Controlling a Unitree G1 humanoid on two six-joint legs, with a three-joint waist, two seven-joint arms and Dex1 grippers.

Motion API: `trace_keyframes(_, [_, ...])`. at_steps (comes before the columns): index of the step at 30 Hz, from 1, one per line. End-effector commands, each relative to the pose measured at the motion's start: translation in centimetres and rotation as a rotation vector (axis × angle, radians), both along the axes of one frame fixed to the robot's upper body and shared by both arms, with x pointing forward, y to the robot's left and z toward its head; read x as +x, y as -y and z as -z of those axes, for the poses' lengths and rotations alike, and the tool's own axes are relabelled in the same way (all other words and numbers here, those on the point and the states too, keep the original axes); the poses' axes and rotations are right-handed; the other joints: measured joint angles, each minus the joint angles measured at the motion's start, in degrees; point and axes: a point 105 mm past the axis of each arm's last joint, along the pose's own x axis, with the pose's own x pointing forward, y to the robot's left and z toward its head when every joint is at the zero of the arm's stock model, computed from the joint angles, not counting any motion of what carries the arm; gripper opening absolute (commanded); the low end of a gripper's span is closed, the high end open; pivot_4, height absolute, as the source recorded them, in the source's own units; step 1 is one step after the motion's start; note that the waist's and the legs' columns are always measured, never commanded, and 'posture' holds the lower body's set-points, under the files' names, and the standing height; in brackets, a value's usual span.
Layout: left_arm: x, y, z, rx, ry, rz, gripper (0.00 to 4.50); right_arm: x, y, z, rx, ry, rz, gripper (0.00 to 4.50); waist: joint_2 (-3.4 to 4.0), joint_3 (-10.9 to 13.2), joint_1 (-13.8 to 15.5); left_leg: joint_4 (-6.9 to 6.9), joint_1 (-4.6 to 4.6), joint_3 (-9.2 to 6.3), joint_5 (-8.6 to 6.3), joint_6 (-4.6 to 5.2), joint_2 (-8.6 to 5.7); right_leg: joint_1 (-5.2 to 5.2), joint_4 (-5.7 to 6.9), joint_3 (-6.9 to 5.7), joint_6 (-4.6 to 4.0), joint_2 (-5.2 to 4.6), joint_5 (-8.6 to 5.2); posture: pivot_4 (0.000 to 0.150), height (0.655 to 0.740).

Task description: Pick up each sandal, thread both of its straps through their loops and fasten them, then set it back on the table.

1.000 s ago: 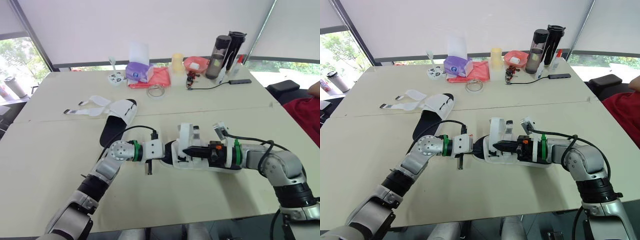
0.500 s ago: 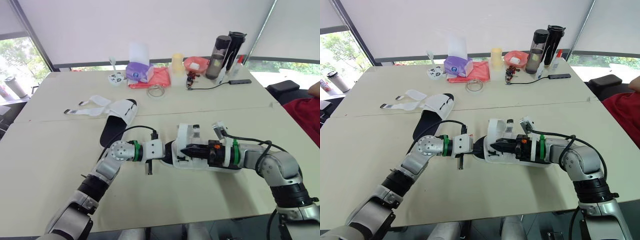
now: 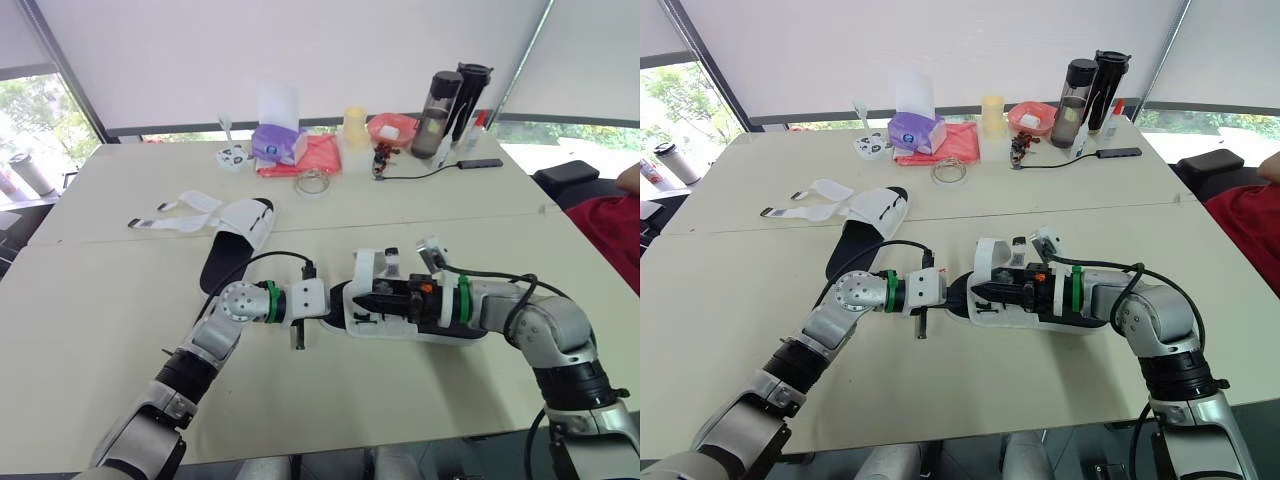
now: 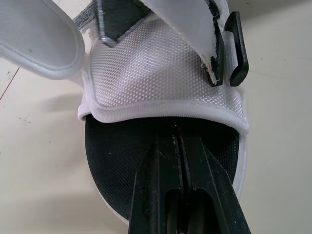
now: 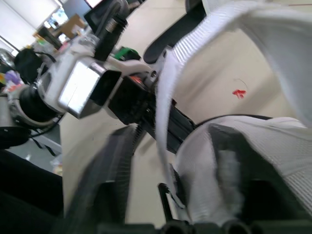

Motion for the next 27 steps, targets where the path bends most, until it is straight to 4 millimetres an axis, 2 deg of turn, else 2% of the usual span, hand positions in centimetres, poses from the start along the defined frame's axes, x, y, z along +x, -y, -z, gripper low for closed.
trace_keyframes(1, [-0.4, -1.1, 3.6, 0.114, -0.086, -0.041, 0.00, -0.4, -0.2, -0.2, -0.028, 0.042, -0.019, 0.47, 0.00, 0.0, 0.0, 0.00, 0.00, 0.00, 0.00, 0.00, 0.00, 0.00, 0.00, 0.00, 0.00, 0.00, 0.00, 0.150, 0.7400])
trace_keyframes(2, [-0.4, -1.1, 3.5, 0.114, -0.086, -0.041, 0.00, -0.5, -0.1, -0.2, -0.032, 0.046, -0.022, 0.06, 0.00, 0.0, -0.1, 0.00, 0.00, 0.01, 0.00, -0.01, 0.00, 0.00, 0.00, 0.01, 0.00, 0.00, 0.00, 0.150, 0.7400])
trace_keyframes(13, [-0.3, -1.0, 3.5, 0.115, -0.081, -0.038, 0.00, -0.4, 0.9, -2.6, 0.052, 0.001, -0.027, 0.06, 0.00, 0.0, 0.0, 0.00, -0.01, 0.00, -0.01, -0.02, 0.00, -0.01, -0.01, 0.01, 0.00, -0.01, 0.00, 0.150, 0.7400])
trace_keyframes(22, [-0.3, -1.0, 3.7, 0.116, -0.082, -0.039, 0.00, -1.1, 0.6, -1.8, 0.030, -0.046, -0.062, 0.06, 0.00, 0.0, 0.0, -0.01, -0.02, 0.00, -0.02, -0.04, 0.00, -0.01, -0.02, 0.00, 0.00, -0.02, -0.01, 0.150, 0.7400])
trace_keyframes(27, [-0.3, -1.0, 3.7, 0.114, -0.083, -0.041, 0.00, -0.9, 0.4, -0.1, -0.056, -0.033, -0.066, 0.06, 0.00, 0.0, 0.0, -0.01, -0.02, 0.00, -0.04, -0.06, 0.00, -0.01, -0.03, 0.00, 0.00, -0.02, -0.01, 0.150, 0.7400])
